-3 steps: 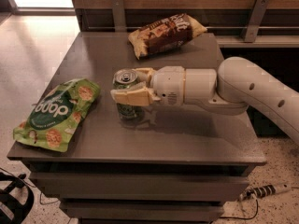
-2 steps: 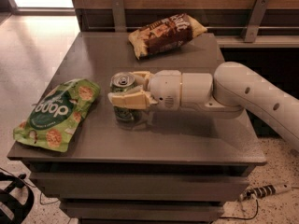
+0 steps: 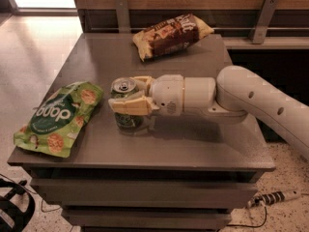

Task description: Move green can near green rice chip bag

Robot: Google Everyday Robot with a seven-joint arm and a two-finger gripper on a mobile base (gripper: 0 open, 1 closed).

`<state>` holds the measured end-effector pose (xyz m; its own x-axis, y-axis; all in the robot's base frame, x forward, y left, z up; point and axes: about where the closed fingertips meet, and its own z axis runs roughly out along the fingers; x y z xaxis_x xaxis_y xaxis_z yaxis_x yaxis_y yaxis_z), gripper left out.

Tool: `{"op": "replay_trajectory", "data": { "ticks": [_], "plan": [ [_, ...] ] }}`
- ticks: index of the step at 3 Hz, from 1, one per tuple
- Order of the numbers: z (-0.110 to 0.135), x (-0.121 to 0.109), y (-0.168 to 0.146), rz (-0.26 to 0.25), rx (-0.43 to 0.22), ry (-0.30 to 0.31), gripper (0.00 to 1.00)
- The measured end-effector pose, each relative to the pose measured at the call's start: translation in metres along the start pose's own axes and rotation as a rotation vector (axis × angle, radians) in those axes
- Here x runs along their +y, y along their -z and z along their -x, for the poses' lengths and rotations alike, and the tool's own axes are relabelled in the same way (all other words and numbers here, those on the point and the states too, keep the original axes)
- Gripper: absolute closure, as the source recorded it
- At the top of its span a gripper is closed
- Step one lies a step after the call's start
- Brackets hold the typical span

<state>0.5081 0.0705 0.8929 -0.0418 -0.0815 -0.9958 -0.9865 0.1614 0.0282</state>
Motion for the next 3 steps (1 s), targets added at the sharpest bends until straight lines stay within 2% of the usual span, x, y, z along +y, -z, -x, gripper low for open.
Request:
{"op": "replay_trajectory", "data": {
  "ticks": [3],
  "plan": [
    [0.002, 0.0039, -0.0055, 0.012, 0.001, 0.004, 0.12]
  ]
}}
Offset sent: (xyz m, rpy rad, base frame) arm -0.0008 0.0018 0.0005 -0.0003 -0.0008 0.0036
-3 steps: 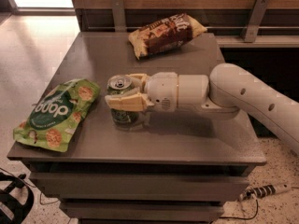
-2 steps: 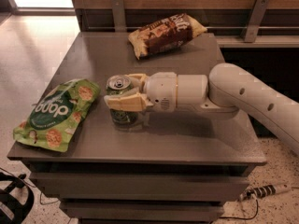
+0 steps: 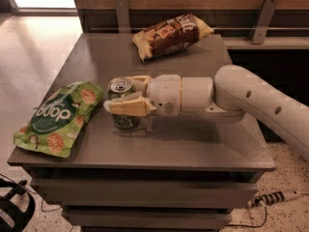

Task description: Move green can near green rice chip bag

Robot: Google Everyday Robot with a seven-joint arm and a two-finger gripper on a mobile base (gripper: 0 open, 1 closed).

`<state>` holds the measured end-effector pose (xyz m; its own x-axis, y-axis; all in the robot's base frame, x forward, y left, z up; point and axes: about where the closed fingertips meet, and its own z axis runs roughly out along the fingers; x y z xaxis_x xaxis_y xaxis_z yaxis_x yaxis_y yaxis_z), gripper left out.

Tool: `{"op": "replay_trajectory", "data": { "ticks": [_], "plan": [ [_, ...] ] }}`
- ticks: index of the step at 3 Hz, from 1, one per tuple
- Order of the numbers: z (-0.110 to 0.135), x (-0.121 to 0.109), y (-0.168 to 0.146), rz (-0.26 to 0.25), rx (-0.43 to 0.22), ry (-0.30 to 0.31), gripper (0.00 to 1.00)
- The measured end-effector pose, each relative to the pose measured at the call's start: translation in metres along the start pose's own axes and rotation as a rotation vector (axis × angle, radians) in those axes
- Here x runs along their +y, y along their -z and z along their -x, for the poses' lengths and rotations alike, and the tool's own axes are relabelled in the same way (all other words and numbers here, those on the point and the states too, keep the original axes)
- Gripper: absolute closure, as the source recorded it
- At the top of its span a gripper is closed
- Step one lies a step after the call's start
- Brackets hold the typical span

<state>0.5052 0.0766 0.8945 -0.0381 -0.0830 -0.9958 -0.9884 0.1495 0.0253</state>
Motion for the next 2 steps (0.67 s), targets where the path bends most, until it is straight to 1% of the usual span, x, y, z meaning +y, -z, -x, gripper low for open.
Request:
{"op": "replay_trajectory", "data": {
  "ticks": [1, 2],
  "plan": [
    [0.0007, 0.0013, -0.0019, 0.004, 0.0, 0.001, 0.0],
    [0.0007, 0.0013, -0.0019, 0.004, 0.0, 0.001, 0.0]
  ]
}}
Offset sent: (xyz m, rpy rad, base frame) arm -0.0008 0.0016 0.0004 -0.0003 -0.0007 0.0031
